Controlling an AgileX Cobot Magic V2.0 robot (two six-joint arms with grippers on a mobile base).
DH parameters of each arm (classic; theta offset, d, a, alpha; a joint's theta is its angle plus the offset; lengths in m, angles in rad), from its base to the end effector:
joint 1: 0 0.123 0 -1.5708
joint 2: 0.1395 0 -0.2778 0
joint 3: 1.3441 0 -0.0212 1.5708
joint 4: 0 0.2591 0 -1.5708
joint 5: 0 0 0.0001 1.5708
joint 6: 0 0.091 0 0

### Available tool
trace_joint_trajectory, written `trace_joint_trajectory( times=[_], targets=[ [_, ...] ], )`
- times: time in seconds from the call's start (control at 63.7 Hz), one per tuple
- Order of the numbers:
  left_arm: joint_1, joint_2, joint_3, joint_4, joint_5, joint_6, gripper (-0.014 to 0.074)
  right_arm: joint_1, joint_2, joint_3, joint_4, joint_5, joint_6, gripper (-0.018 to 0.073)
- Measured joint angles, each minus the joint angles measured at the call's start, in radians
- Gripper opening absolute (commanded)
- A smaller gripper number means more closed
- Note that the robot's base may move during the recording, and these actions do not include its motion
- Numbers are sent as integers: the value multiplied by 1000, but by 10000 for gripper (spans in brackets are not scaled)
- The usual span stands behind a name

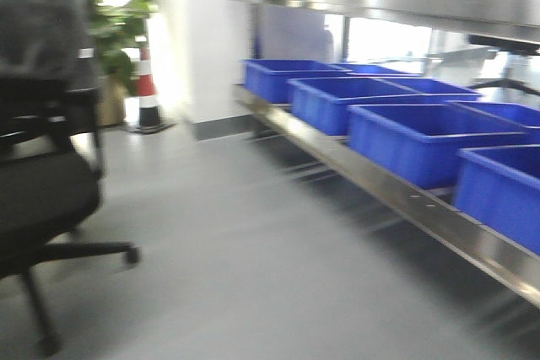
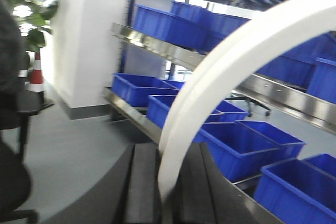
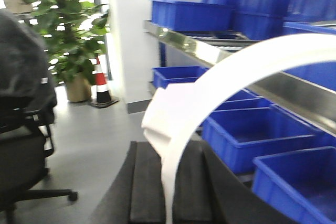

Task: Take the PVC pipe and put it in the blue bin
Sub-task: 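Turn and drive the base up to the shelf of blue bins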

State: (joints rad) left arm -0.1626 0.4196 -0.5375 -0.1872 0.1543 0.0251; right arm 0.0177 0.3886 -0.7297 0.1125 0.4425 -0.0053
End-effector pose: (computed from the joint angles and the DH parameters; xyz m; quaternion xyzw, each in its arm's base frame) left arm 0.1029 -0.0195 0.3486 0.0113 0.6879 -0.1262 0.7147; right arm 0.0777 0.0058 0.3887 0.0111 0.7112 0.0572 0.7006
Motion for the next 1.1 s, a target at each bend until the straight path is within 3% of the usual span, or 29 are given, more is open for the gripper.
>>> trace_joint_trajectory(
  times=[1.099],
  targets=[
    [0,0,0,0,-2,0,-111,0,0,0,0,0,0,-168]
  ],
)
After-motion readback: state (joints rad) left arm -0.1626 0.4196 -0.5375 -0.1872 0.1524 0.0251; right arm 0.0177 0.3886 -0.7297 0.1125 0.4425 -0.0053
